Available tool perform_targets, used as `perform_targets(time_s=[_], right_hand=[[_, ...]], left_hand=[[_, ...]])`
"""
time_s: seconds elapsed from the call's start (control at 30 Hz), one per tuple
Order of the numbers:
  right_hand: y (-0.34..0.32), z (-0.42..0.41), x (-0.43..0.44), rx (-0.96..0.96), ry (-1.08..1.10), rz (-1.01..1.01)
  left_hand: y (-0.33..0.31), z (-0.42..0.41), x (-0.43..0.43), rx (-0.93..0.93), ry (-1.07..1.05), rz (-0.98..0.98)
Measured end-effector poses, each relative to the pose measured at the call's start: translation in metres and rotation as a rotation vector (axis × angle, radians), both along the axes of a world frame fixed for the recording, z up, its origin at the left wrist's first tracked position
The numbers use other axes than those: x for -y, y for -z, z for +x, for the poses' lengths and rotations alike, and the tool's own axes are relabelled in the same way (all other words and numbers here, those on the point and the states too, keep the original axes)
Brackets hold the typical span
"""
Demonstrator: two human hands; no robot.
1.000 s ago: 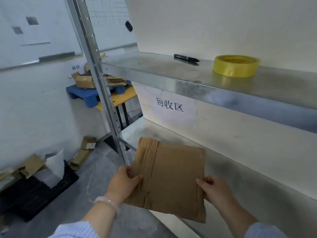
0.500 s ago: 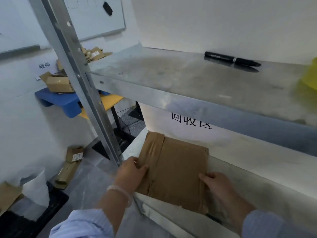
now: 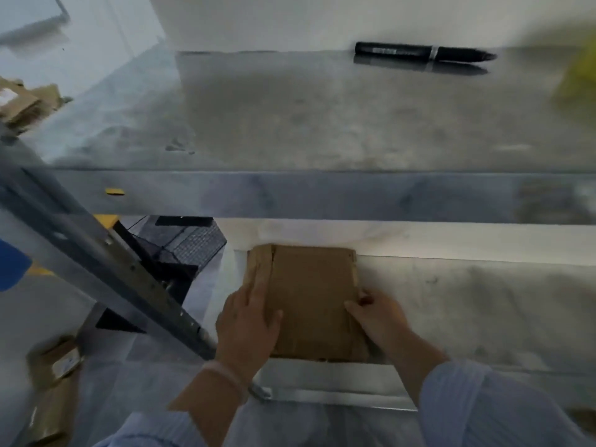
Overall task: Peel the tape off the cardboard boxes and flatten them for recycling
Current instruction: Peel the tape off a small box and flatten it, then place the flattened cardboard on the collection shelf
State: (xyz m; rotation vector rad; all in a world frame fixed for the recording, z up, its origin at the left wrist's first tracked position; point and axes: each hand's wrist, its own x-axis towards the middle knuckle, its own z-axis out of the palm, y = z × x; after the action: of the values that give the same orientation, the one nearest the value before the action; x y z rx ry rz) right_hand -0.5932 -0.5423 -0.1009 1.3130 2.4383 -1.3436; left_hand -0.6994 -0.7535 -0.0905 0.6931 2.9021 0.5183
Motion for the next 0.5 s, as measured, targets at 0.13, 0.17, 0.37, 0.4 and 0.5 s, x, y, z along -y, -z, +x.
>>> perform_targets(time_s=[0.13,0.17,0.37,0.4,0.5], right_hand=[[-0.015,0.044,-0.012,-0.043,-0.031,0.200],[-0.019,0.060,-0.017,-0.032,-0.071,0.282],[-0.053,0.178,-0.068,-0.114,-0.043,0.723],[-0.058,0.200,-0.079,-0.127,0.000,0.761],[-0.072,0.273,-0.114,-0.099,0.108,0.815]], left_hand=[[-0.009,0.019,-0.032,-0.100,0.272,0.063],[-0.013,0.027,-0.045,-0.120,0.338,0.082],[-0.046,0.101,-0.148,-0.286,0.706,0.116],[-0.054,0.119,-0.168,-0.310,0.754,0.123],[-0.072,0.184,-0.228,-0.345,0.854,0.216]])
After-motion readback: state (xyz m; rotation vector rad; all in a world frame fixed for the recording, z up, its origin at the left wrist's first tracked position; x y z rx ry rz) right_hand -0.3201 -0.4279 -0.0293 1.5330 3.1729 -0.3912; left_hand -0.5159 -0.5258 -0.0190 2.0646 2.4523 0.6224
